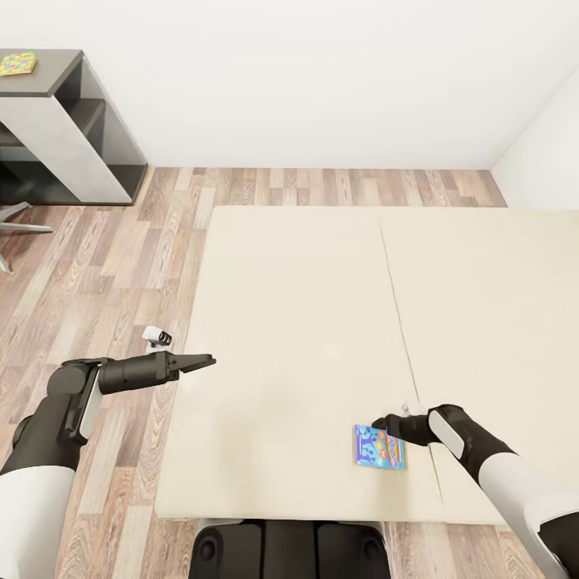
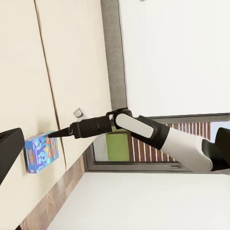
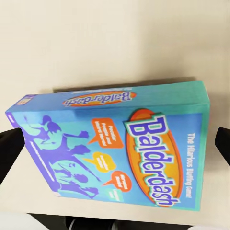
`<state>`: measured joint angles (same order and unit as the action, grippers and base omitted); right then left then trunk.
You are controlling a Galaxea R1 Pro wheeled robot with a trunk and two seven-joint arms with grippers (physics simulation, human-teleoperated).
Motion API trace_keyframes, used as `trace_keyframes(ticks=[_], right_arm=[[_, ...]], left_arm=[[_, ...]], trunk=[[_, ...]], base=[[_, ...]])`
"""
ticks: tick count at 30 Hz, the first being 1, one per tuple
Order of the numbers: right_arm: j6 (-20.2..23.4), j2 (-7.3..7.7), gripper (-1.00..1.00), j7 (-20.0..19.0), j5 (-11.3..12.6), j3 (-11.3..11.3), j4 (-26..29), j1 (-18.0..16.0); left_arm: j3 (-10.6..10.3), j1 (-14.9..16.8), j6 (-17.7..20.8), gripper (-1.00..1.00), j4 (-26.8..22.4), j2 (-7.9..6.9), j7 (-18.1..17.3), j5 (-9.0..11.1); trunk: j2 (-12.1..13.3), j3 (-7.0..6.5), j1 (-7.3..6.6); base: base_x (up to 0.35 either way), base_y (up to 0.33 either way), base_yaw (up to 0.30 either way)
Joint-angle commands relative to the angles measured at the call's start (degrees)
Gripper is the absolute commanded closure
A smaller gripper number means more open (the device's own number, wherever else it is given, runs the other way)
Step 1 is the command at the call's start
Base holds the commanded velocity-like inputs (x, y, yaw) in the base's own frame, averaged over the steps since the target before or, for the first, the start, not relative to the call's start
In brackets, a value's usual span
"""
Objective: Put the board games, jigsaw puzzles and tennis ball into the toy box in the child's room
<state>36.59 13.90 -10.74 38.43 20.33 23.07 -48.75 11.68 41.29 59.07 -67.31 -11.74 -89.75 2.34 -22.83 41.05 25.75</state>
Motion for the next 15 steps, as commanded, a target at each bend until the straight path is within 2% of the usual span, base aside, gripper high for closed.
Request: trace_keyframes(ticks=[1, 15], right_arm=[[0.15, 0.06, -1.0, -0.25, -0.19, 0.22, 0.05, -0.03], [0.13, 0.07, -1.0, -0.25, -0.21, 0.24, -0.26, -0.03]], left_arm=[[-0.02, 0.02, 0.61, -1.0, -0.01, 0.0, -0.25, -0.06], [-0.07, 0.02, 0.61, -1.0, -0.01, 0.07, -0.25, -0.07]], trunk=[[-0.09, 0.07, 0.03], [-0.09, 0.43, 0.03]], base=[[0.0, 0.0, 0.0], [0.0, 0.0, 0.0]])
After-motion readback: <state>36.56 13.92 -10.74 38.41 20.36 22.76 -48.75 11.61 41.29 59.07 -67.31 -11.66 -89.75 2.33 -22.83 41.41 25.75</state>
